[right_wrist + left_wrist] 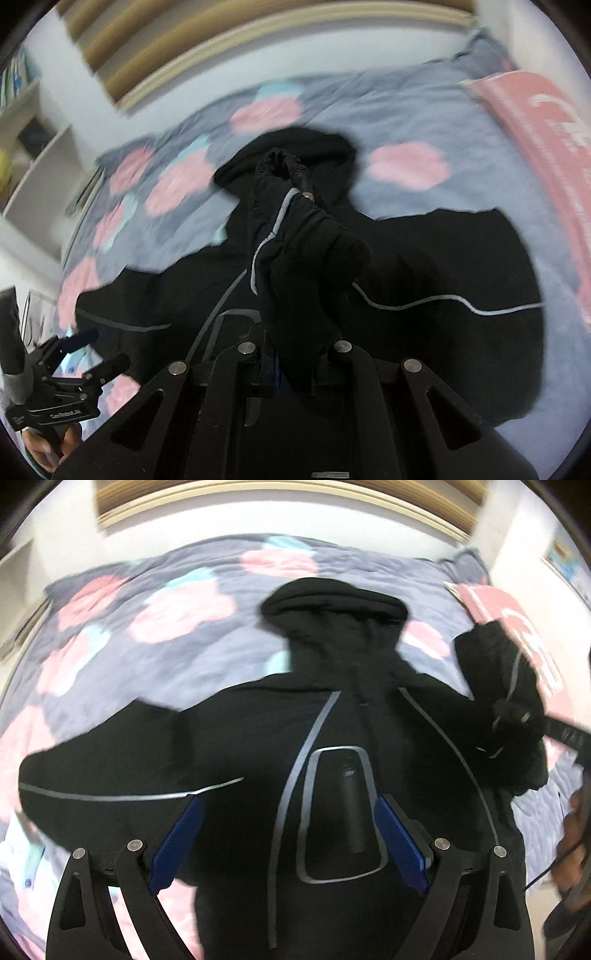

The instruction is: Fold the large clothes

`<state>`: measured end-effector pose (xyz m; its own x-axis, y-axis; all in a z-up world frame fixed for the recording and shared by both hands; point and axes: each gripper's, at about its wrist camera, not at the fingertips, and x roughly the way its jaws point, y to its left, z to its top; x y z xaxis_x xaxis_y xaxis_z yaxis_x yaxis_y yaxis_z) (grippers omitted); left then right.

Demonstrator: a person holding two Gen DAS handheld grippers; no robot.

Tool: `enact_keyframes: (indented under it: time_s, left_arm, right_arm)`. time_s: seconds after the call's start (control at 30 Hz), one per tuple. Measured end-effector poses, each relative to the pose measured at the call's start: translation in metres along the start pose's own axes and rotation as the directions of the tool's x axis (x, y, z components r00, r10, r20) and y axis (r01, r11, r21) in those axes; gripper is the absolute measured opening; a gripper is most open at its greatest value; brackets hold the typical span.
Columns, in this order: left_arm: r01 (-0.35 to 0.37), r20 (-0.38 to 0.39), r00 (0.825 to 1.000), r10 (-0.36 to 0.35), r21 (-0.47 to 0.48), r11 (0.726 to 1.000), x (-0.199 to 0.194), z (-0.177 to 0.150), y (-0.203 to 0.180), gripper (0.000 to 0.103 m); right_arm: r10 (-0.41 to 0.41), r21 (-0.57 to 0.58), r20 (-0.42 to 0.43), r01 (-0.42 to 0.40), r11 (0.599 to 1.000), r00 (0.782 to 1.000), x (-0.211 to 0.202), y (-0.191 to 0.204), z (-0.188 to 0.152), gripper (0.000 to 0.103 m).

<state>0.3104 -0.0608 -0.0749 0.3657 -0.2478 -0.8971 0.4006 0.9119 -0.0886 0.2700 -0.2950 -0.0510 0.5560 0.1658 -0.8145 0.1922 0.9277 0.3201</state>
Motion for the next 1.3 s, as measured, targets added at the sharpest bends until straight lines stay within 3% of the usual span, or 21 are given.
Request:
enact_keyframes:
  time_s: [0.13, 0.23, 0.33, 0.43, 0.5, 0.6, 0.67, 0.73, 0.83, 0.93, 1.1, 1.13, 1.2, 1.23, 1.3]
  left_arm:
    - [-0.016, -0.004, 1.000, 0.015, -0.049, 0.999, 0.001, -0.004, 0.037, 0.094]
    - [-0.031, -0.024, 0.999, 0.029, -0.072, 0.997, 0.014, -0.004, 0.061, 0.094]
    - [-0.034, -0.052, 0.998, 0.030, -0.091, 0.995, 0.029, -0.002, 0.078, 0.094]
    - [-0.037, -0.071, 0.997, 0.031, -0.088, 0.995, 0.043, 0.000, 0.087, 0.094]
    - [-0.021, -0.087, 0.996, 0.013, -0.089, 0.996, 0.053, 0.001, 0.089, 0.094]
    - [0.056, -0.102, 0.993, -0.065, -0.095, 0.994, 0.067, 0.005, 0.090, 0.094]
    - [0.128, -0.108, 0.985, -0.137, -0.087, 0.988, 0.075, 0.008, 0.084, 0.094]
    - [0.216, -0.123, 0.967, -0.222, -0.063, 0.974, 0.084, 0.011, 0.073, 0.094]
    - [0.293, -0.143, 0.945, -0.295, -0.036, 0.955, 0.097, 0.016, 0.051, 0.094]
    - [0.334, -0.147, 0.931, -0.335, -0.027, 0.942, 0.111, 0.024, 0.031, 0.094]
    - [0.296, -0.206, 0.929, -0.308, -0.090, 0.951, 0.150, 0.036, 0.023, 0.094]
    - [0.265, -0.235, 0.931, -0.279, -0.090, 0.960, 0.160, 0.036, 0.021, 0.089]
    - [0.263, -0.273, 0.921, -0.277, -0.085, 0.961, 0.173, 0.034, 0.015, 0.059]
    - [0.278, -0.297, 0.909, -0.292, -0.091, 0.956, 0.180, 0.033, 0.012, 0.034]
    - [0.285, -0.280, 0.913, -0.299, -0.089, 0.954, 0.179, 0.035, 0.009, 0.027]
  right_arm:
    - [0.034, -0.068, -0.104, -0.042, 0.997, 0.994, 0.065, 0.058, -0.020, 0.012]
    - [-0.026, -0.134, -0.191, 0.000, 0.991, 0.981, 0.123, 0.084, -0.039, 0.012]
    - [-0.087, -0.171, -0.273, 0.041, 0.984, 0.958, 0.173, 0.094, -0.060, 0.013]
    - [-0.101, -0.169, -0.296, 0.051, 0.984, 0.950, 0.195, 0.089, -0.071, 0.015]
    - [-0.070, -0.142, -0.311, 0.027, 0.990, 0.948, 0.197, 0.084, -0.069, 0.017]
    - [0.017, -0.115, -0.349, -0.061, 0.992, 0.937, 0.186, 0.073, -0.061, 0.030]
    - [0.057, -0.090, -0.333, -0.092, 0.992, 0.941, 0.165, 0.063, -0.058, 0.052]
    - [0.088, -0.066, -0.286, -0.111, 0.992, 0.954, 0.133, 0.046, -0.057, 0.067]
    - [0.035, -0.061, -0.240, -0.051, 0.997, 0.970, 0.104, 0.023, -0.058, 0.069]
    - [-0.043, -0.049, -0.235, 0.033, 0.998, 0.971, 0.090, 0.000, -0.062, 0.069]
    - [-0.078, 0.008, -0.241, 0.083, 0.997, 0.967, 0.081, -0.023, -0.067, 0.069]
    - [-0.081, 0.011, -0.239, 0.086, 0.996, 0.968, 0.084, -0.021, -0.067, 0.069]
    - [-0.086, 0.004, -0.236, 0.090, 0.996, 0.968, 0.081, -0.024, -0.068, 0.069]
    - [-0.099, -0.006, -0.234, 0.101, 0.995, 0.967, 0.081, -0.024, -0.068, 0.069]
    - [-0.120, -0.021, -0.233, 0.118, 0.993, 0.965, 0.086, -0.017, -0.066, 0.069]
